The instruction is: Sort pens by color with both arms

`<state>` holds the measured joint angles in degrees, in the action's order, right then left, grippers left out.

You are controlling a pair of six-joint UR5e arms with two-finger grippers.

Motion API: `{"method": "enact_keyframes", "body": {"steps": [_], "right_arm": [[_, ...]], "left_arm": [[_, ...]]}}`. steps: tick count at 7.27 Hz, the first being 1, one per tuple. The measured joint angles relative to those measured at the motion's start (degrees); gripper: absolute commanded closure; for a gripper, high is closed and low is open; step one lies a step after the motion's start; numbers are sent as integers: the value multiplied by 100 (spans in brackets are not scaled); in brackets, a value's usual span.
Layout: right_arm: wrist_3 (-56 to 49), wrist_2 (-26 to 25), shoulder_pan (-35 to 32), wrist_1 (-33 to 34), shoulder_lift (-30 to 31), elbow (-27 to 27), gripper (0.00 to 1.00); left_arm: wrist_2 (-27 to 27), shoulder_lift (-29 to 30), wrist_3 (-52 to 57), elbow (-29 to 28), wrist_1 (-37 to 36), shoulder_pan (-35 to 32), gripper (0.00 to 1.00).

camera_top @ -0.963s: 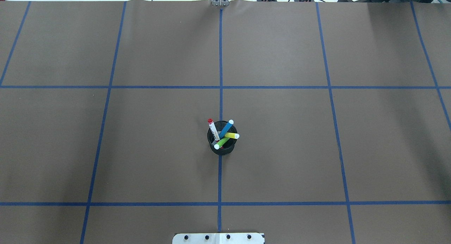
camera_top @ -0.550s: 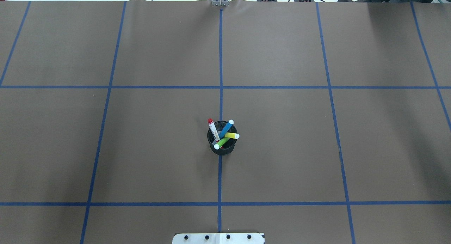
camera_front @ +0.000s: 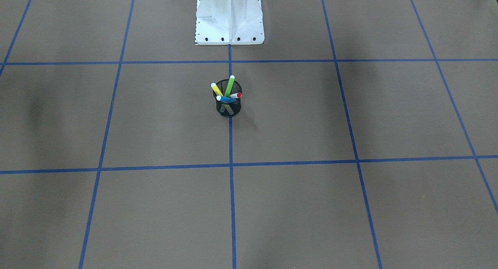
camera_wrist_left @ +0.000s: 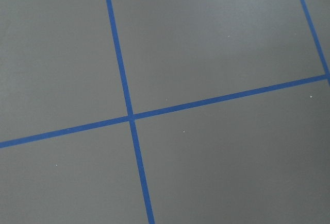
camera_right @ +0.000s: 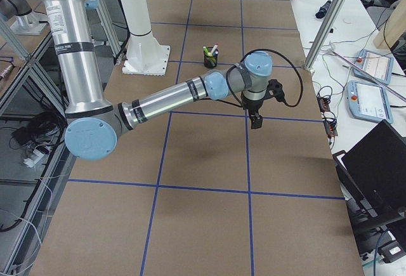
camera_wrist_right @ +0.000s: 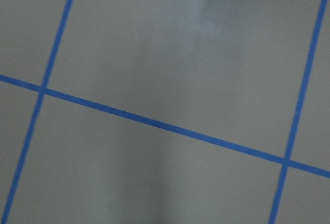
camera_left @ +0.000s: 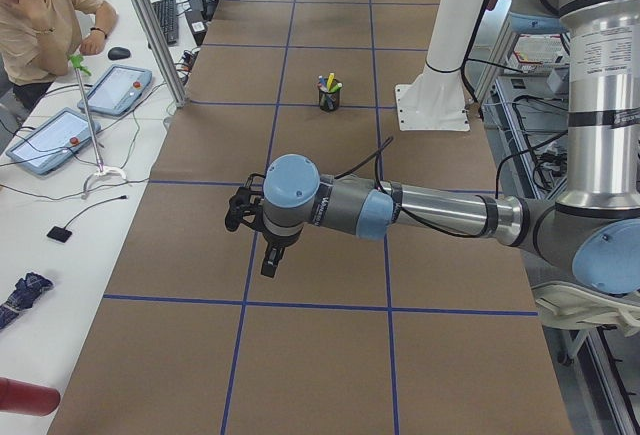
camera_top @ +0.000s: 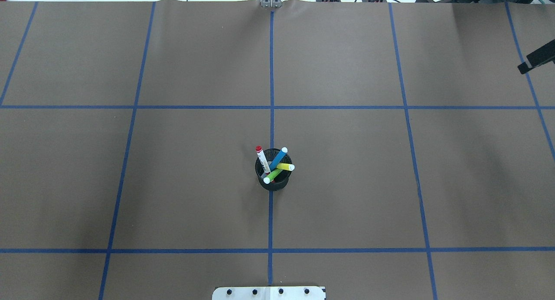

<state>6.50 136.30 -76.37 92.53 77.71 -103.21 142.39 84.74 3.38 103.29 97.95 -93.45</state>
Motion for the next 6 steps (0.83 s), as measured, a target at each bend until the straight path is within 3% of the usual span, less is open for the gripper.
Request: {"method": "enact_keyframes", "body": {"steps": [6], "right_arm": [[768, 43, 1374, 76, -1808, 216, 1]], "left_arm": [[105, -14, 4, -71, 285, 80, 0]]}}
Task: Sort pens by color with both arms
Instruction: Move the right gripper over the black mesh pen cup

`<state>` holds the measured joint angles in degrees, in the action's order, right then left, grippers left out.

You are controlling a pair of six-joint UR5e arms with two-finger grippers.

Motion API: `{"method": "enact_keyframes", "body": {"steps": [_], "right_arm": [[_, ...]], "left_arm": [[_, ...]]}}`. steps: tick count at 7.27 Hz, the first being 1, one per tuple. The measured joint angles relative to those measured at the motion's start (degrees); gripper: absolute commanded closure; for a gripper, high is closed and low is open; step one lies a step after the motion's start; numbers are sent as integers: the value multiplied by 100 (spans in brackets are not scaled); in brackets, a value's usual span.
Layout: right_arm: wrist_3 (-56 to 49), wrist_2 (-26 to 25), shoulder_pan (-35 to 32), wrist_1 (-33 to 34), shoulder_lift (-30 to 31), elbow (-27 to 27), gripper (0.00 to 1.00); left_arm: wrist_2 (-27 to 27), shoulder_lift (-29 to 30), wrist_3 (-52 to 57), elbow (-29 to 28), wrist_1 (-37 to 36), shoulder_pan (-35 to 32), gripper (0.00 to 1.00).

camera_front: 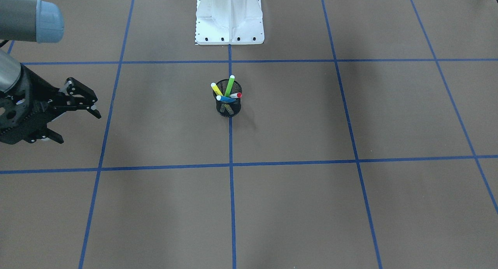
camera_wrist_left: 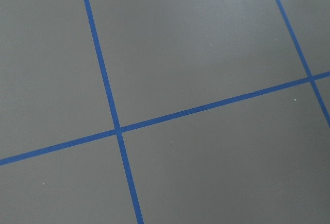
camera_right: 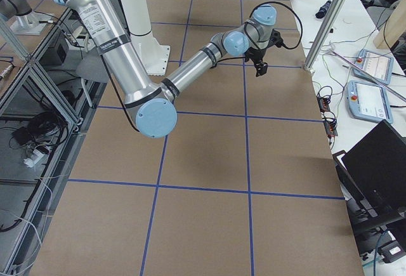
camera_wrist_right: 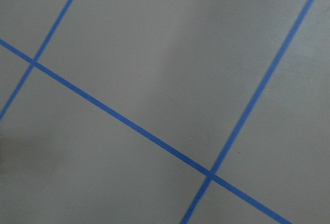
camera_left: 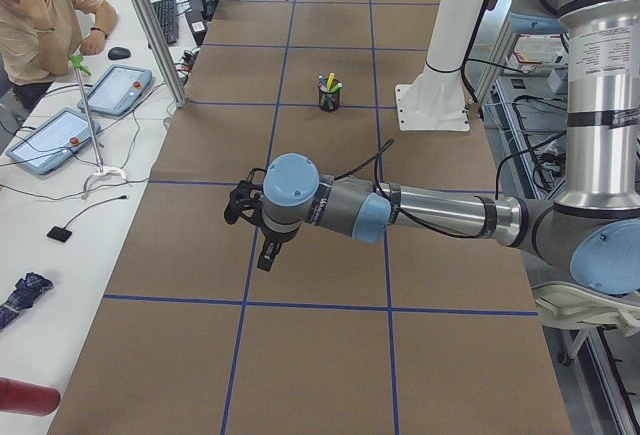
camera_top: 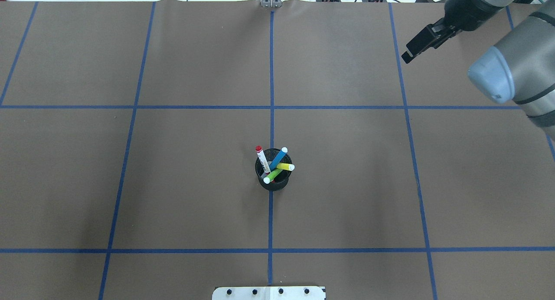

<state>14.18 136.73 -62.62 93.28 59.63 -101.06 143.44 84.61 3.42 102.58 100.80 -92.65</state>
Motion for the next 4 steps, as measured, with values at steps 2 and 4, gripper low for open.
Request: {"method": "enact_keyframes", "body": {"steps": [2, 4], "right_arm": [[626, -24, 366, 7, -672, 390, 1], [1059, -100, 741, 176, -1411, 924, 1]], "left_arm": [[0, -11, 0, -13, 1, 23, 0], [0, -20, 3, -41, 1, 36, 0]]}}
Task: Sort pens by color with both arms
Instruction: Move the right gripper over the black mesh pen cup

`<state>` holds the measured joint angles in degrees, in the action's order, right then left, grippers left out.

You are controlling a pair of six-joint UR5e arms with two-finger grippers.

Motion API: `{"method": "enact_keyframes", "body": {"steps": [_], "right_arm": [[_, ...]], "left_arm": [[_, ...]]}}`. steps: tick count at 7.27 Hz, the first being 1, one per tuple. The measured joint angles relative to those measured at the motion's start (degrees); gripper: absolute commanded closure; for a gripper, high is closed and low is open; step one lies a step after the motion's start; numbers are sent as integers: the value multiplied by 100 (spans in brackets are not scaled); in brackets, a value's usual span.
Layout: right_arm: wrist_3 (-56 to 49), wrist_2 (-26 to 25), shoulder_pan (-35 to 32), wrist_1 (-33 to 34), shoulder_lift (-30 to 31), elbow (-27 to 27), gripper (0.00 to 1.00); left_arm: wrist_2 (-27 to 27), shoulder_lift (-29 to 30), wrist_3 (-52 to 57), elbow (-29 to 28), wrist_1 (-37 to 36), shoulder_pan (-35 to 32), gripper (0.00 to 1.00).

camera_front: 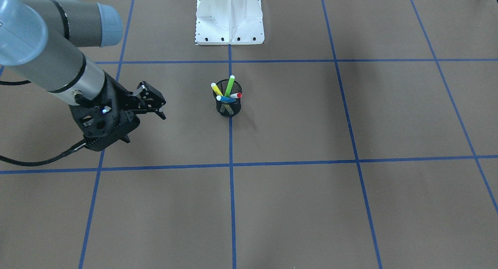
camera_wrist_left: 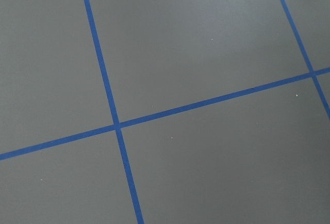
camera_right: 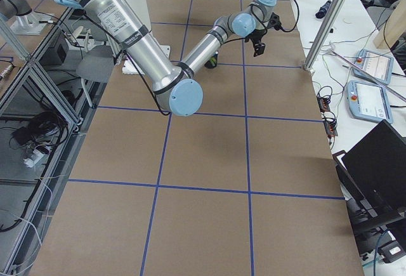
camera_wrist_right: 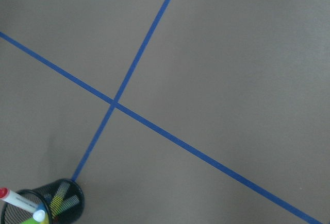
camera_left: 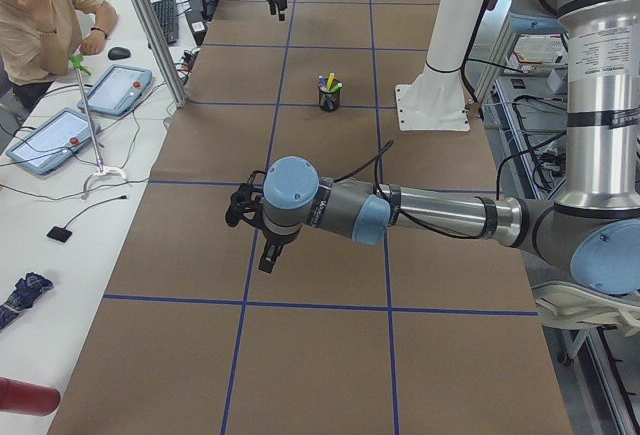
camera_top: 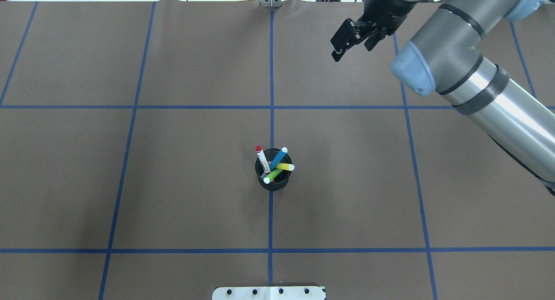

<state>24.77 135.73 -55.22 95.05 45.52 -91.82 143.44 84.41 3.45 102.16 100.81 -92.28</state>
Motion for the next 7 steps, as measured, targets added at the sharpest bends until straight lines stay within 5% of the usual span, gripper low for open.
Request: {"method": "enact_keyframes", "body": {"steps": [4, 7], "right_arm": [[81, -354, 787, 1278, -1915, 1743, 1], [-97, -726, 1303, 1683, -2402, 2483, 8]], "left_arm": [[-5, -12, 12, -97, 6, 21, 0], [-9, -12, 15, -133, 9, 29, 0]]}}
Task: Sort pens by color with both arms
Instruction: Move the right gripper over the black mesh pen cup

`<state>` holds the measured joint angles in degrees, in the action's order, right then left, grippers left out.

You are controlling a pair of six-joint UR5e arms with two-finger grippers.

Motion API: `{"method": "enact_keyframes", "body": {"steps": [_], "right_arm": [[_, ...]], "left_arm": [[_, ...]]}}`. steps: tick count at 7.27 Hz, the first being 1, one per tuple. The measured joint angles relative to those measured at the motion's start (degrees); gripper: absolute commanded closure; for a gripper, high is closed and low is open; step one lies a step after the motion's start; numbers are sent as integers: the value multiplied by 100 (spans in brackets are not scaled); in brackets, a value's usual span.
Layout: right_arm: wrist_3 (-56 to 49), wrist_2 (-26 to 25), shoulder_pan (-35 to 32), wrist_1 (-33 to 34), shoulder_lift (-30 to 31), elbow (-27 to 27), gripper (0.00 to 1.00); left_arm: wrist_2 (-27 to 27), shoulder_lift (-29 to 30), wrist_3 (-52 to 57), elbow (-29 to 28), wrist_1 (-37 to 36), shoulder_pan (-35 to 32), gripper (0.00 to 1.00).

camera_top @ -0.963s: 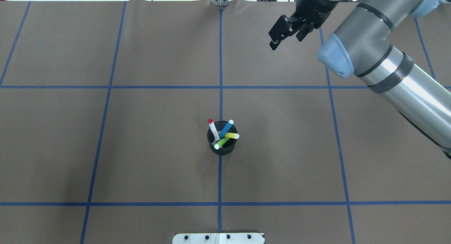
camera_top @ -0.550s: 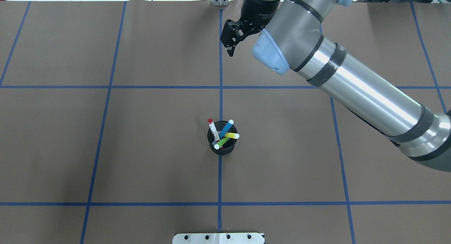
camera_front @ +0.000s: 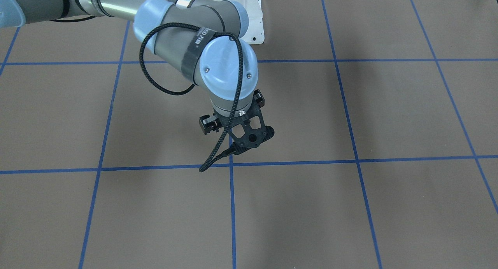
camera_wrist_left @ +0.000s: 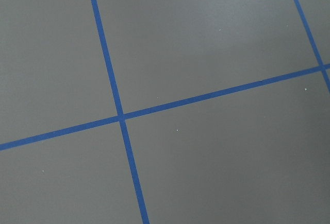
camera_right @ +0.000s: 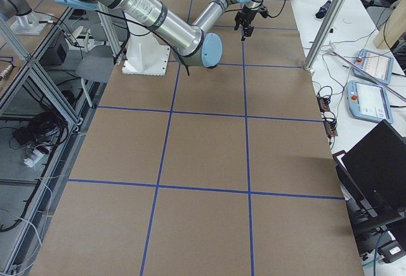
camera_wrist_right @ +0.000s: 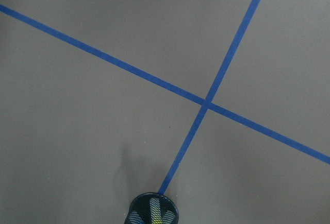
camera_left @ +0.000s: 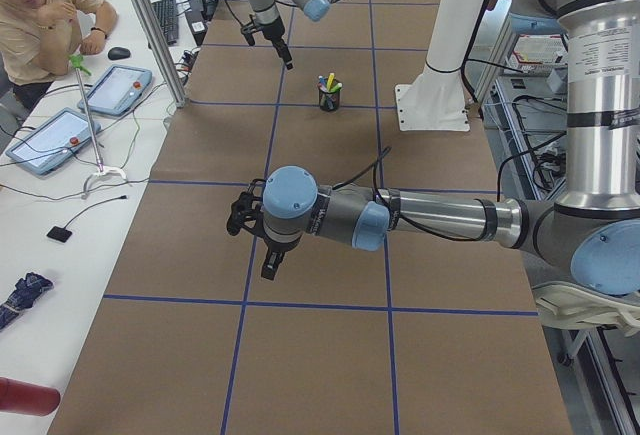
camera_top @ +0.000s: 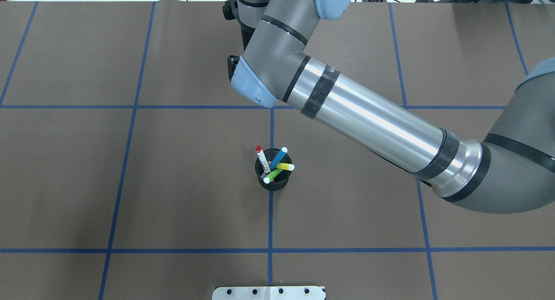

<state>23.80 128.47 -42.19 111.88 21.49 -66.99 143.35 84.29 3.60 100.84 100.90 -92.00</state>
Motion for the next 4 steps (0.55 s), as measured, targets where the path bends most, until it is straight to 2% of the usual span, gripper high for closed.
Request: {"method": "enact_keyframes", "body": {"steps": [1, 3, 4], "right_arm": [[-235, -37, 113, 136, 10, 23, 18], [-1022, -64, 191, 277, 192, -31, 20], [-1333, -66, 206, 290, 318, -110, 25]], "left_arm": [[0, 0, 0, -2, 0, 2, 0], [5, 0, 0, -3, 0, 2, 0], [6, 0, 0, -3, 0, 2, 0]]}}
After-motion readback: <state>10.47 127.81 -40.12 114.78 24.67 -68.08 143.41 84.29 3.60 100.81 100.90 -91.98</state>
